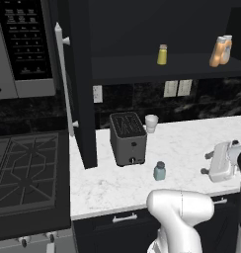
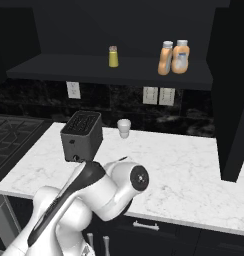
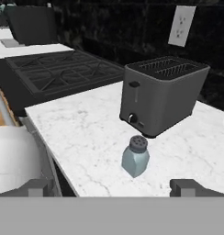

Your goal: Put the shaker and condiment bottle from the counter next to their counterparts in the cabinet.

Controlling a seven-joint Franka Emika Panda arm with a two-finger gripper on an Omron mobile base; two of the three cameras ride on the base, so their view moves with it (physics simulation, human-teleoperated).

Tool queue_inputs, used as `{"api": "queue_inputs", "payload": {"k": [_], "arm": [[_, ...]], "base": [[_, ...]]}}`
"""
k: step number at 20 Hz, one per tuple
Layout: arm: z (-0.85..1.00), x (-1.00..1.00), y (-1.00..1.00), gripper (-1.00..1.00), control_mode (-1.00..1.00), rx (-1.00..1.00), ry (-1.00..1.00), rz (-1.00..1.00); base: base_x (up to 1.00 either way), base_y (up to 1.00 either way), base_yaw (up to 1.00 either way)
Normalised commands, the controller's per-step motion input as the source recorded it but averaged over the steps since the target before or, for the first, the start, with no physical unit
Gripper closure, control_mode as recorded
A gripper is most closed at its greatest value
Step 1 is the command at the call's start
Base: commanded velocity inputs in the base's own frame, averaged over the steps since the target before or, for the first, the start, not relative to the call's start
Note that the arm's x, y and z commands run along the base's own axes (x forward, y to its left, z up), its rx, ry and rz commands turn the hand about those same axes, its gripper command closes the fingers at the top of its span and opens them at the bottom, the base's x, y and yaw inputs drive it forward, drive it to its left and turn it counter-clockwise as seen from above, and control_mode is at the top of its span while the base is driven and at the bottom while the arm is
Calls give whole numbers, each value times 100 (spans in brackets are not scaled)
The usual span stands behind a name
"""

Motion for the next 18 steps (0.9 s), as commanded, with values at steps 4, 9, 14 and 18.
{"api": "queue_inputs", "payload": {"k": [4,9,14,18], "arm": [[-32,13,8,-100,-100,0,12,11],[-3,13,0,-100,-100,0,1,9],[-2,25,1,-100,-100,0,0,9],[-6,25,2,-100,-100,0,0,10]], "base": [[0,0,0],[0,0,0],[0,0,0],[0,0,0]]}}
